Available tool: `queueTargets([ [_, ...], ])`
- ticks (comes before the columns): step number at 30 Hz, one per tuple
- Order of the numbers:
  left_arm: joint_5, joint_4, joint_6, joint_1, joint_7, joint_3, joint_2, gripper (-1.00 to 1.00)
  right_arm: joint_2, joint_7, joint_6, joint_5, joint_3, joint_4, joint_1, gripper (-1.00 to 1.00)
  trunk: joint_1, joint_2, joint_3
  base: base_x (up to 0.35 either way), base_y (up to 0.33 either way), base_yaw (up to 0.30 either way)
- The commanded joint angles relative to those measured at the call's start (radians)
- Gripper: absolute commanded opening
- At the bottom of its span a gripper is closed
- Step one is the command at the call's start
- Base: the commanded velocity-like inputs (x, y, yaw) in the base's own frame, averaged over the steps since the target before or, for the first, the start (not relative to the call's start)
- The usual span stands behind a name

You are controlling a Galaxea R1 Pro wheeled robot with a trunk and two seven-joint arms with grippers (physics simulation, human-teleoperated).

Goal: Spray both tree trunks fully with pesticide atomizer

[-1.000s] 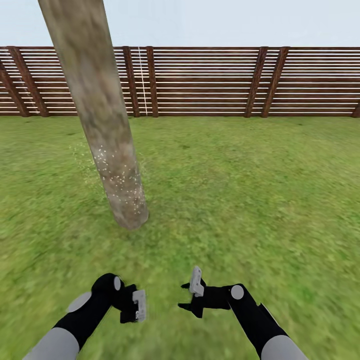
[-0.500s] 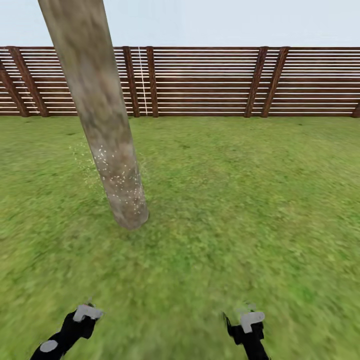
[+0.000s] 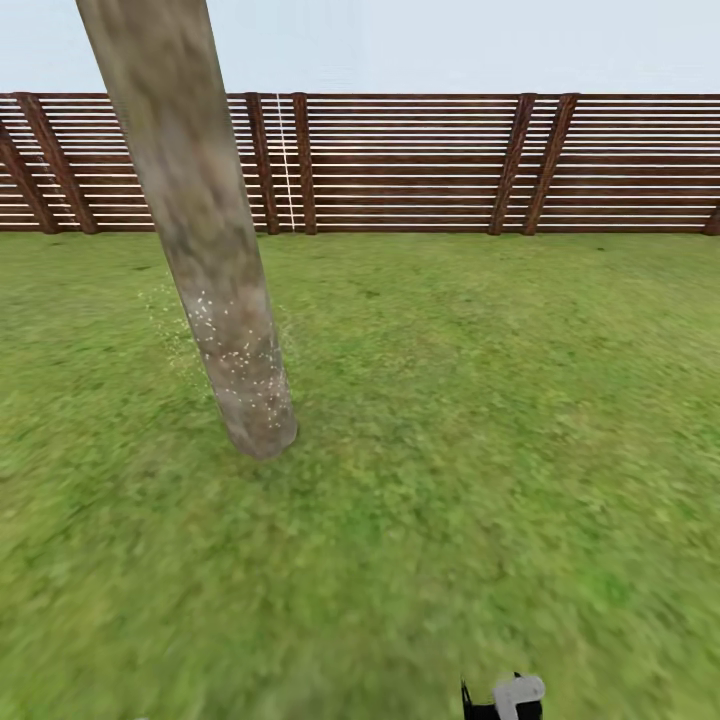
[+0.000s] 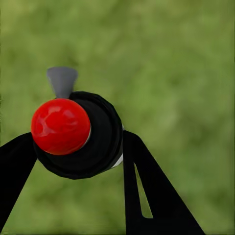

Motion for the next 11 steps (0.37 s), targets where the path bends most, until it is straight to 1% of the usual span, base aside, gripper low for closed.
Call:
queueTargets([
  [1, 0.0, 0.001, 0.0, 0.0, 0.0, 0.0, 0.001, -1.0, 0.0, 0.0, 0.0, 0.0, 0.001, 0.001, 0.005, 1.0, 0.0, 0.0, 0.0, 0.0, 0.0, 0.0],
  [4, 0.002, 0.002, -0.003, 0.0, -0.001, 0.001, 0.002, -1.0, 0.001, 0.001, 0.0, 0.0, 0.001, 0.003, 0.012, 1.0, 0.0, 0.0, 0.0, 0.0, 0.0, 0.0],
  [10, 0.0, 0.011, -0.005, 0.0, -0.002, -0.005, -0.008, -1.0, 0.001, 0.001, 0.0, 0.0, 0.001, 0.003, 0.013, 1.0, 0.0, 0.0, 0.0, 0.0, 0.0, 0.0],
  [11, -0.003, 0.04, -0.007, 0.0, -0.002, -0.007, -0.007, -1.0, 0.001, 0.001, 0.0, 0.0, 0.001, 0.003, 0.013, 1.0, 0.0, 0.0, 0.0, 0.0, 0.0, 0.0],
])
